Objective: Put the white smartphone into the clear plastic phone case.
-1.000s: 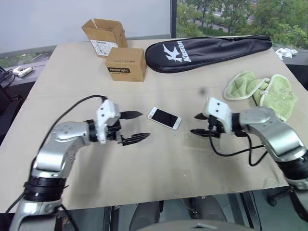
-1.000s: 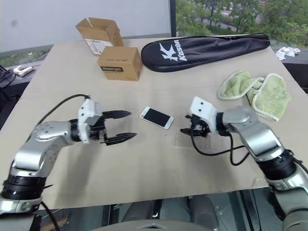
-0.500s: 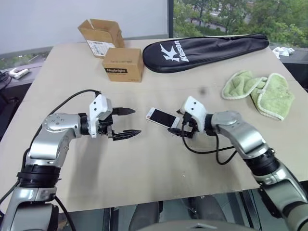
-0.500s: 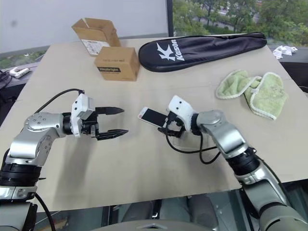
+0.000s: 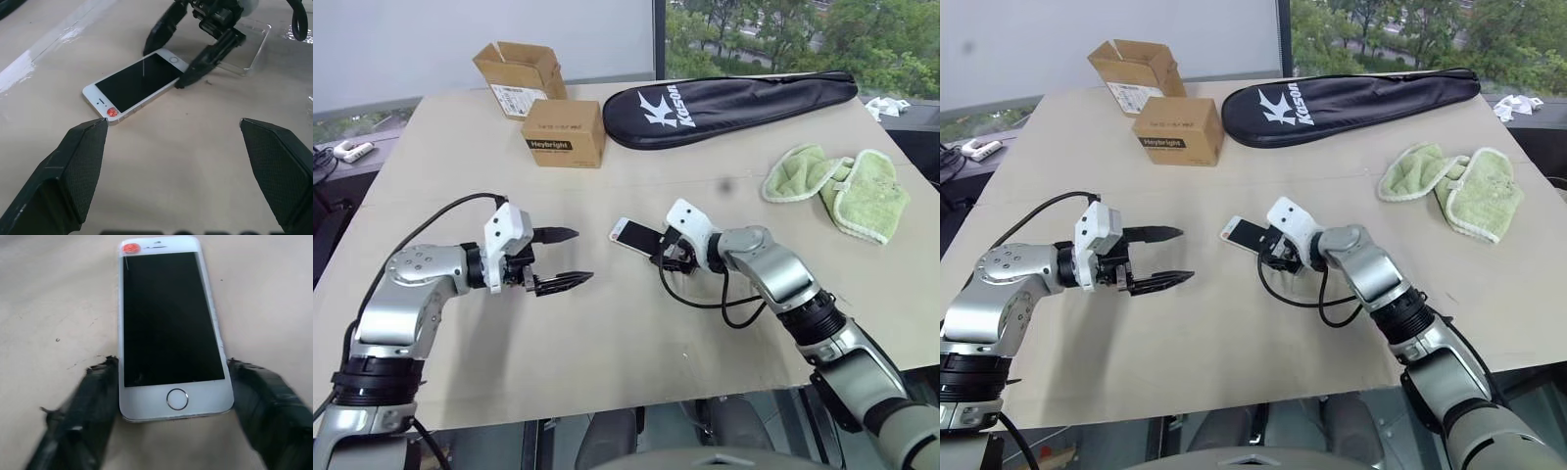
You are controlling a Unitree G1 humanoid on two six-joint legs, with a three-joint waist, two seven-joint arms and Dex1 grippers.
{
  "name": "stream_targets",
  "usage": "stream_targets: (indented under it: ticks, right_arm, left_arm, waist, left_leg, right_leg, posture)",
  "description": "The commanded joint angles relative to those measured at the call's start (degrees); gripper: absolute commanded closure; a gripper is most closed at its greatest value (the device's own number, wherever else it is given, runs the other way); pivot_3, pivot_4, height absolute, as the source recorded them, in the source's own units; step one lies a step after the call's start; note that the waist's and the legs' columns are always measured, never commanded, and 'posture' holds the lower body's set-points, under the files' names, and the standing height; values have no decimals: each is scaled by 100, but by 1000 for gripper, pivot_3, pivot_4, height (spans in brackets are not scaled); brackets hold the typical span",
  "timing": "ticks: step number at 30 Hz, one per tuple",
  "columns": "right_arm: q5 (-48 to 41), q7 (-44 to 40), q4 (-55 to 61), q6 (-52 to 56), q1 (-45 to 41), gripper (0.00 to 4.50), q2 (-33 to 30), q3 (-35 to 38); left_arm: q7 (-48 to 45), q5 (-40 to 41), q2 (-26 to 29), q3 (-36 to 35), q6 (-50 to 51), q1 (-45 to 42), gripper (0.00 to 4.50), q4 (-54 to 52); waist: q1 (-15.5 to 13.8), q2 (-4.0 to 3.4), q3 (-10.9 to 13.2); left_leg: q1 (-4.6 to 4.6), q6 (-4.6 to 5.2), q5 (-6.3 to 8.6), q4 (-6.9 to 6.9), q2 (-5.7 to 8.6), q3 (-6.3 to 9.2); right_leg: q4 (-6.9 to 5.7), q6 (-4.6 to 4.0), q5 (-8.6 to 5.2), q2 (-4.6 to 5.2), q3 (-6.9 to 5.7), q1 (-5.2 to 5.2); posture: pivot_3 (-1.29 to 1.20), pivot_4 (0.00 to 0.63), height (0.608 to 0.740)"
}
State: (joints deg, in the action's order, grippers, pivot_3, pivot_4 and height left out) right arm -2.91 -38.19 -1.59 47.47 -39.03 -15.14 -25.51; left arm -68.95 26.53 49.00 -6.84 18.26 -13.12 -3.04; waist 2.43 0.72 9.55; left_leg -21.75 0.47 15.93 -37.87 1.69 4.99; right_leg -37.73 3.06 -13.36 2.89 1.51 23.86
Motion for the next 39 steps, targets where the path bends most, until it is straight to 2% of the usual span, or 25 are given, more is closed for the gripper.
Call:
stream_targets:
  ticks: [1,7,12,20,23,25,30,35,39]
  right_arm:
    - [5,-5,-45,357,228,1582,33,-173]
    - [54,-41,56,-63,186,1583,-68,-9]
    - [-134,-534,634,-303,113,1583,-582,213]
    - [-715,-1196,1674,-8,219,1583,-1609,766]
    - [-776,-1140,1730,102,281,1583,-1766,898]
    - [-780,-983,1658,121,286,1583,-1679,925]
    - [-788,-461,1495,365,179,68,-936,837]
    - [-395,372,813,-241,337,68,102,579]
    - [-178,501,176,-941,659,68,255,418]
  left_arm:
    - [14,80,101,-219,1,-32,0,-154]
    - [20,81,32,-97,41,-179,0,-160]
    - [6,74,4,-60,51,-283,0,-118]
    - [3,116,-72,-21,100,-505,0,-75]
    - [-38,98,-96,2,80,-568,0,2]
    - [-64,49,-116,28,15,-586,0,103]
    - [-147,27,-71,-10,-28,-607,0,216]
    - [-312,-78,148,-95,-149,-519,0,359]
    - [-317,-40,199,-144,-146,-444,0,314]
  waist:
    - [-1,1,-1]
    - [-4,1,-1]
    - [-25,-2,2]
    - [-20,-1,6]
    - [-11,-2,7]
    - [-2,-2,7]
    - [0,-2,7]
    - [-4,0,6]
    - [-56,0,6]
  left_leg:
    - [-1,0,0,0,0,0]
    - [-2,0,0,0,0,0]
    - [-9,0,0,0,1,2]
    - [-23,1,0,0,1,6]
    - [-23,1,1,0,1,5]
    - [-22,1,1,0,0,1]
    - [-20,1,0,0,-3,0]
    - [-22,-16,-9,0,-1,-3]
    - [-28,-23,-13,0,3,1]
  right_leg:
    - [5,0,0,1,0,-1]
    - [10,0,0,1,0,-2]
    - [13,1,0,2,-5,1]
    - [19,1,0,3,-9,9]
    - [20,1,0,4,-9,9]
    - [18,1,0,3,-5,9]
    - [11,1,0,-2,-3,12]
    - [11,1,0,0,1,18]
    - [18,1,0,5,-4,19]
  posture:
    - [0,150,740]
    - [0,150,740]
    - [0,150,740]
    - [0,150,740]
    - [0,150,740]
    - [0,150,740]
    - [0,150,740]
    - [0,150,740]
    - [0,150,740]
